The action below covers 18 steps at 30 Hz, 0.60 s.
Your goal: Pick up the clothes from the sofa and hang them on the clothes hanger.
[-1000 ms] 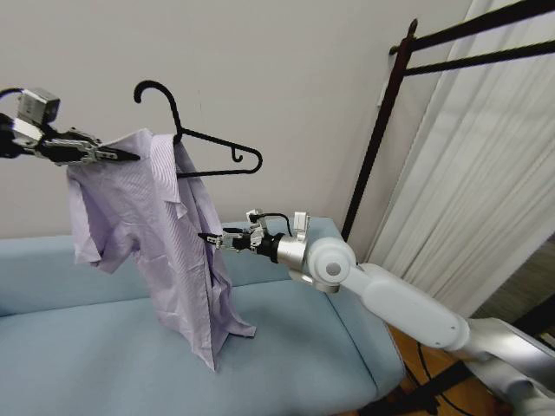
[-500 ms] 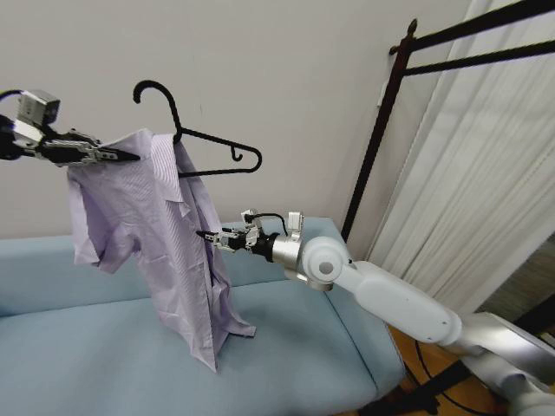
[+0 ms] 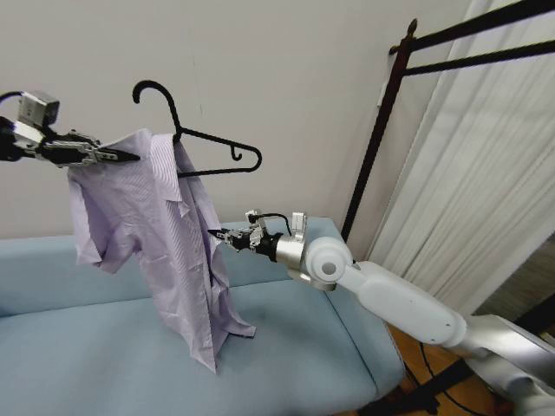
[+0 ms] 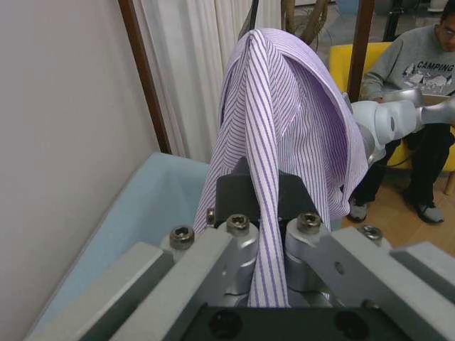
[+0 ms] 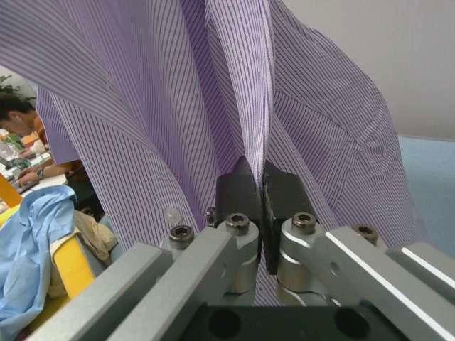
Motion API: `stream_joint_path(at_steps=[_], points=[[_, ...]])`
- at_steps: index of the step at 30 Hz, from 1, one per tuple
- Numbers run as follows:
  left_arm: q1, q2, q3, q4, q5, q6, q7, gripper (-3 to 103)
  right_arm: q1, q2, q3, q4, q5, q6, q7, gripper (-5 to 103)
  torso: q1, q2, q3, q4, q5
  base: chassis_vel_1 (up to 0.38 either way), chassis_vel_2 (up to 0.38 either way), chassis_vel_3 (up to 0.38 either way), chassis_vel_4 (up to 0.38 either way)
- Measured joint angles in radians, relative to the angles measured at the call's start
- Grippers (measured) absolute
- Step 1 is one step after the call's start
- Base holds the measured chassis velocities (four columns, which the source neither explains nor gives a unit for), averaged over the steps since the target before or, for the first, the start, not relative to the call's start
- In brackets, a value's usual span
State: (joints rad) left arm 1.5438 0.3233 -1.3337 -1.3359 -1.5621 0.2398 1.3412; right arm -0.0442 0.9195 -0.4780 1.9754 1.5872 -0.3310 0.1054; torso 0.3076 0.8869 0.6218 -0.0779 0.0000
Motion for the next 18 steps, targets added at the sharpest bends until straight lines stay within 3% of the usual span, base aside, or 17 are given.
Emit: stream_joint_path(at_steps=[6, 18], points=[[-0.008, -0.029, 0.004, -0.033, -0.016, -0.003, -0.039, 2, 0.004, -0.001, 0.018, -0.011, -0.015, 0.001, 0.017, 1, 0.000, 0.000, 0.000, 0.0001, 0.0000, 0.000, 0.000, 0.000, 0.000], [-0.054, -0.165, 0.022, -0.153, -0.021, -0.008, -0.109, 2, 0.115, -0.067, 0.108, -0.131, -0.018, -0.020, -0.022, 1, 0.000, 0.000, 0.000, 0.0001, 0.0001, 0.000, 0.000, 0.000, 0.000]])
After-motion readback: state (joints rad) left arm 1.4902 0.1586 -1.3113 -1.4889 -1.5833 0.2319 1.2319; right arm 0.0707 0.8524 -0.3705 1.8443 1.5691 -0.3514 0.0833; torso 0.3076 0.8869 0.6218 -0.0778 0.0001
